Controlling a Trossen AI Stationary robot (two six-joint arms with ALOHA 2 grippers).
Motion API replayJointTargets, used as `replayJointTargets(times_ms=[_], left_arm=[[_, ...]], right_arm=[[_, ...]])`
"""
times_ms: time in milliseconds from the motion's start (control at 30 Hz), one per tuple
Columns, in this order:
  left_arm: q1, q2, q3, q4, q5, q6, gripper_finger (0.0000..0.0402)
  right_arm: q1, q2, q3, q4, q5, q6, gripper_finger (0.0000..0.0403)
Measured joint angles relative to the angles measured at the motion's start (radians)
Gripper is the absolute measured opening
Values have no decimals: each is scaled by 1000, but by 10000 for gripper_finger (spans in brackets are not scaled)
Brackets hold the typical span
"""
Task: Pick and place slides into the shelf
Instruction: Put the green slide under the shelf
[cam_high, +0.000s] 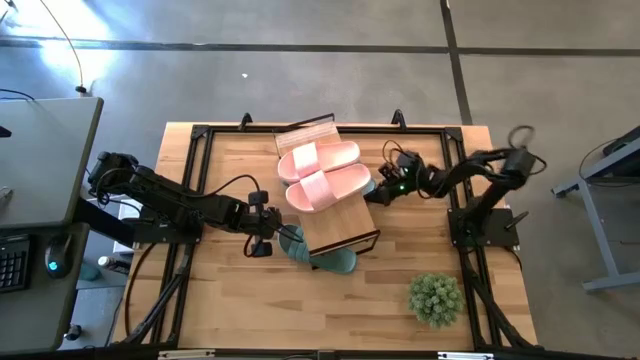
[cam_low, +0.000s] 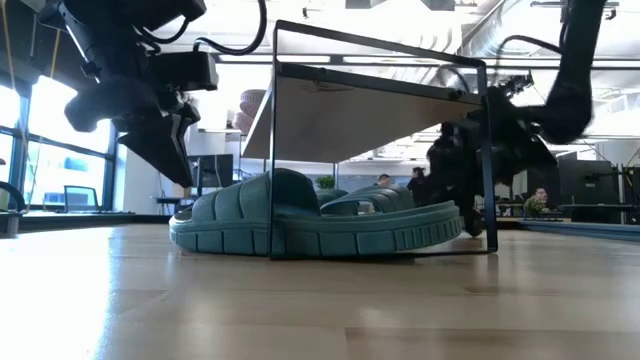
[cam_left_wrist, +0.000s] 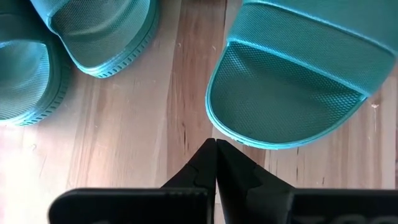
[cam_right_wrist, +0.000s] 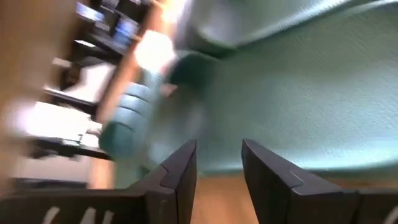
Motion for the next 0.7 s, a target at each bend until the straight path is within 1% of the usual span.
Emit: replayJointTargets(times_ms=[67, 133, 233, 300, 400, 500, 600, 700], left_arm=[[0, 0, 0, 0, 0, -3, 1], [0, 0, 0, 2, 0, -5, 1], [0, 0, 0, 2, 0, -9, 1], [0, 0, 0, 2, 0, -5, 1], [0, 0, 0, 2, 0, 4, 1], [0, 0, 0, 1, -5, 3, 1], [0, 0, 0, 3, -14, 4, 1], [0, 0, 0, 3, -15, 3, 1]], right_arm=[[-1, -57, 47, -207, 17, -89, 119], [-1, -112, 90, -352, 24, -166, 119], [0, -183, 141, -496, 30, -230, 119], [-1, -213, 164, -566, 31, -237, 119], [6, -232, 186, -633, 28, -263, 119], [8, -232, 187, -677, 47, -344, 119], [-18, -236, 187, -673, 114, -397, 119], [-46, -253, 187, -674, 159, -439, 119]])
